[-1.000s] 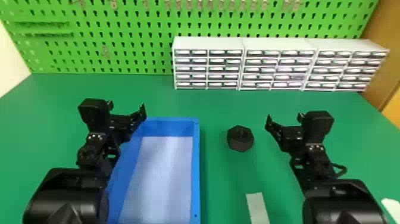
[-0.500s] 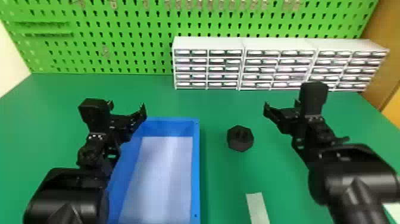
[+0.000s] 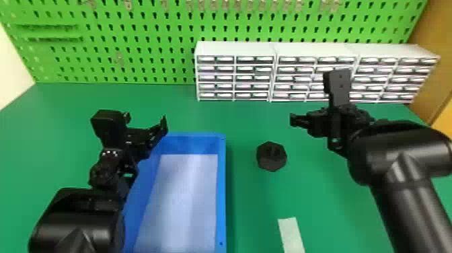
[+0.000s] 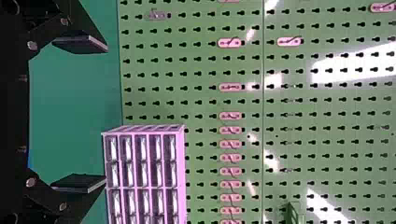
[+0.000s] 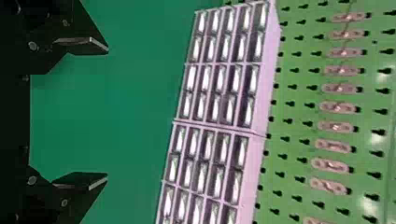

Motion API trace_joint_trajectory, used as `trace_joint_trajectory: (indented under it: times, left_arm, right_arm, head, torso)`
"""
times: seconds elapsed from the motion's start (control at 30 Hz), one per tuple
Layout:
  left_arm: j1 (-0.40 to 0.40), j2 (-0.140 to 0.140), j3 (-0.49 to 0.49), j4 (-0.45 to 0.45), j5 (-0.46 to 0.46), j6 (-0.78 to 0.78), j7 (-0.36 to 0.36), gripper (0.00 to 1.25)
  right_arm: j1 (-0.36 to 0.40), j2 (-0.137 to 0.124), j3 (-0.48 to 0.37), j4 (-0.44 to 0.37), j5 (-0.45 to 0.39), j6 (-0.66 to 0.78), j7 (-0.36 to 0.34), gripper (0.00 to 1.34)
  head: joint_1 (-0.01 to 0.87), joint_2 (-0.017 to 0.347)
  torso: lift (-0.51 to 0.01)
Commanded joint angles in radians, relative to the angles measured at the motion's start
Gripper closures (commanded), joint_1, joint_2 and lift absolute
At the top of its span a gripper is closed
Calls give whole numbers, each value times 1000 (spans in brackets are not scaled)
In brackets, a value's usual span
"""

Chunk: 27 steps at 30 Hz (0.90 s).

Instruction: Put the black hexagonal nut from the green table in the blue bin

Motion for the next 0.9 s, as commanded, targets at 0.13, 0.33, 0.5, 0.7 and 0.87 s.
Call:
trace_joint_trajectory:
  times: [0.13, 0.33, 0.5, 0.7, 0.87]
  left_arm:
    - [-1, 0, -2, 0, 2, 0, 0, 279]
    - [-1, 0, -2, 0, 2, 0, 0, 279]
    - [-2, 0, -5, 0, 2, 0, 0, 279]
    - [-2, 0, -7, 1, 2, 0, 0, 279]
    - [-6, 0, -7, 1, 3, 0, 0, 279]
  right_arm:
    - [-110, -11, 52, 160, 0, 58, 74, 318]
    - [-192, -11, 86, 292, 12, 58, 154, 320]
    - [-261, -11, 114, 420, 45, 47, 243, 320]
    - [-322, 0, 141, 544, 83, 17, 310, 320]
    - [-363, 10, 161, 642, 108, -26, 345, 318]
  head:
    - [686, 51]
    - [686, 51]
    - [686, 51]
    - [686, 51]
    - [686, 51]
  torso:
    - [-96]
    - [-96]
    - [-96]
    - [-96]
    - [-96]
